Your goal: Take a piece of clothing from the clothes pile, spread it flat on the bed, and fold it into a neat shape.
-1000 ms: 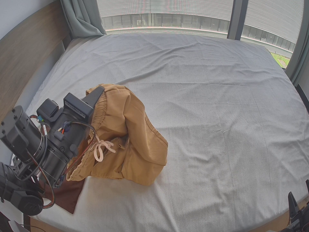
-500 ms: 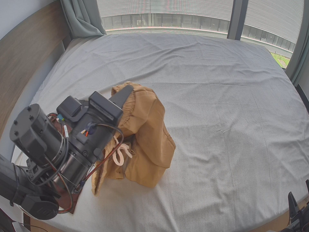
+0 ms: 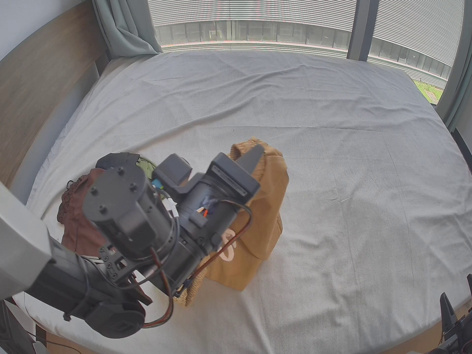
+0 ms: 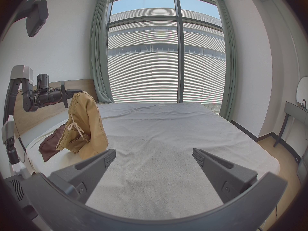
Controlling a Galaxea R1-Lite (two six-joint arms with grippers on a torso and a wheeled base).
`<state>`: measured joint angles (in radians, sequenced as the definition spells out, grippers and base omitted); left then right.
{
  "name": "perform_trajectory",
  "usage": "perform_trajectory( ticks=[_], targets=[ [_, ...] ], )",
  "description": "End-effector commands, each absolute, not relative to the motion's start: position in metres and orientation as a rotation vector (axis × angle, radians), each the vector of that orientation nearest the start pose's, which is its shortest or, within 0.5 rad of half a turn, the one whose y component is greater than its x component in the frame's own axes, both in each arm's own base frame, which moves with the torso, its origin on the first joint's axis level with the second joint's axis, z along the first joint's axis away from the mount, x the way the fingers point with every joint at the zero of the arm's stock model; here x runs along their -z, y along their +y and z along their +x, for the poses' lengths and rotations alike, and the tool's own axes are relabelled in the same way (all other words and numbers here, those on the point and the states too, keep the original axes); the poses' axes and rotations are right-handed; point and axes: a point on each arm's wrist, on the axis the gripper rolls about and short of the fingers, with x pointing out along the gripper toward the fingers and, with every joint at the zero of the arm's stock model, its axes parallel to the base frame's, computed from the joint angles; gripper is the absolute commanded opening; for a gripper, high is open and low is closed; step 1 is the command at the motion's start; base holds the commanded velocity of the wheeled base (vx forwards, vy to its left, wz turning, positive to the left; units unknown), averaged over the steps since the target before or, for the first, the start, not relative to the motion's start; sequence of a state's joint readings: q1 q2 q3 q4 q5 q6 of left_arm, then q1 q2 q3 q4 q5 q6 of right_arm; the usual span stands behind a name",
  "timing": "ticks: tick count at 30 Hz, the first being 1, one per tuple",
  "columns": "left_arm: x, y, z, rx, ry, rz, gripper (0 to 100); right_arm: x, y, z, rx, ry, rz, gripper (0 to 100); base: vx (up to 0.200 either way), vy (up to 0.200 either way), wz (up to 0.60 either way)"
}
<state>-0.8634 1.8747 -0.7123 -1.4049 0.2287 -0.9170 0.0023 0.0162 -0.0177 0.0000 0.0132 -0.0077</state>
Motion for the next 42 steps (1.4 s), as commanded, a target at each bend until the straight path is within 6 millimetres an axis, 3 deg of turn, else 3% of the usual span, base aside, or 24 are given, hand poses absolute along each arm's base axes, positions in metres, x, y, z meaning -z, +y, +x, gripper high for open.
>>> perform_trajectory(
  ticks=[1,12,23,29,33,36,37,40,42],
  targets=[
    [-0.161,-0.269,0.220,0.723,0.157,-0.987,0,-0.076,0.000,-0.022,-0.017,0.006,-0.008,100,0.000,0.000,0.00],
    [-0.147,-0.313,0.210,0.861,0.229,-0.984,0,-0.076,0.000,-0.022,-0.017,0.006,-0.005,100,0.000,0.000,0.00],
    [-0.148,-0.351,0.197,0.985,0.251,-1.000,0,-0.075,0.000,-0.022,-0.017,0.008,-0.003,100,0.000,0.000,0.00],
    [-0.172,-0.367,0.182,1.096,0.241,-1.024,0,-0.075,0.000,-0.022,-0.015,0.008,-0.003,100,0.000,0.000,0.00],
    [-0.202,-0.370,0.171,1.145,0.216,-1.079,0,-0.075,0.000,-0.022,-0.017,0.008,-0.003,100,0.000,0.000,0.00],
    [-0.228,-0.365,0.162,1.179,0.195,-1.131,0,-0.075,0.000,-0.022,-0.017,0.008,-0.003,100,0.000,0.000,0.00],
    [-0.228,-0.365,0.162,1.179,0.195,-1.131,0,-0.075,0.000,-0.022,-0.017,0.008,-0.003,100,0.000,0.000,0.00],
    [-0.263,-0.348,0.151,1.211,0.171,-1.198,0,-0.075,0.000,-0.022,-0.017,0.008,-0.003,100,0.000,0.000,0.00],
    [-0.271,-0.343,0.149,1.212,0.177,-1.216,0,-0.075,0.000,-0.022,-0.017,0.008,-0.003,100,0.000,0.000,0.00]
  ],
)
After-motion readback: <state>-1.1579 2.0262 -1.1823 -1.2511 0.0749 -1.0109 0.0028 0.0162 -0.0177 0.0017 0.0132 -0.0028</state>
